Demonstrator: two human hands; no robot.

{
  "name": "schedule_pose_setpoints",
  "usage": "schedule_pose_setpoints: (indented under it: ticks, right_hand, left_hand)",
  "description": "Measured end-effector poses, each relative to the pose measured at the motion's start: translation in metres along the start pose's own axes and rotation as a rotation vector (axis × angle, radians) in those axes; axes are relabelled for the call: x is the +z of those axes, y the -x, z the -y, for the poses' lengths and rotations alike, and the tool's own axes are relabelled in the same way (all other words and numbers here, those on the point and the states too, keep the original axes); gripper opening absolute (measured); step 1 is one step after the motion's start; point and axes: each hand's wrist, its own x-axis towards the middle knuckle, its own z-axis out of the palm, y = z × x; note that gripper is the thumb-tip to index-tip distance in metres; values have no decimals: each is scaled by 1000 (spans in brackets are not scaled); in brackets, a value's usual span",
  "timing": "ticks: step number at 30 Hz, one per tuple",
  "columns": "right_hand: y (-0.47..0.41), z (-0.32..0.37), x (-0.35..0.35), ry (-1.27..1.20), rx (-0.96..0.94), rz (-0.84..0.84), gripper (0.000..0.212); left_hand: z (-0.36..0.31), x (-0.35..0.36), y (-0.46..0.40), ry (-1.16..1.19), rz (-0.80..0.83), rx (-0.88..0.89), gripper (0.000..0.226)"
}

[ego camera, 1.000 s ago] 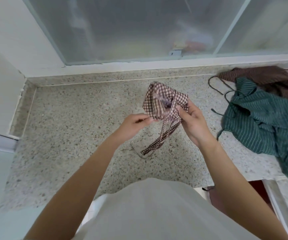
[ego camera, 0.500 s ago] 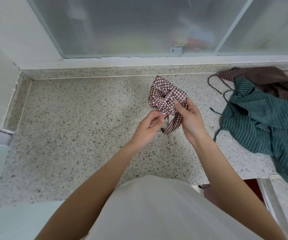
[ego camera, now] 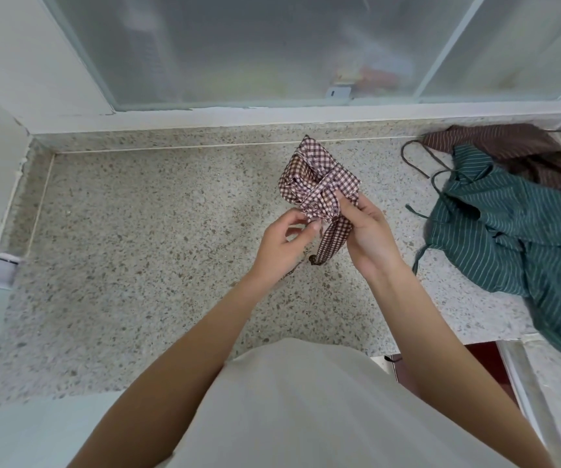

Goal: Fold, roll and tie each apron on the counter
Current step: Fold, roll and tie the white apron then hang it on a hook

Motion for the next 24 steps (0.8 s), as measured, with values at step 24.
schedule_pose_setpoints:
  ticks: [24]
  right_hand:
    - [-23,-11,-27,1360,-318,266,17]
  left_hand:
    - [-41,-70,-33,-847,73,120,25]
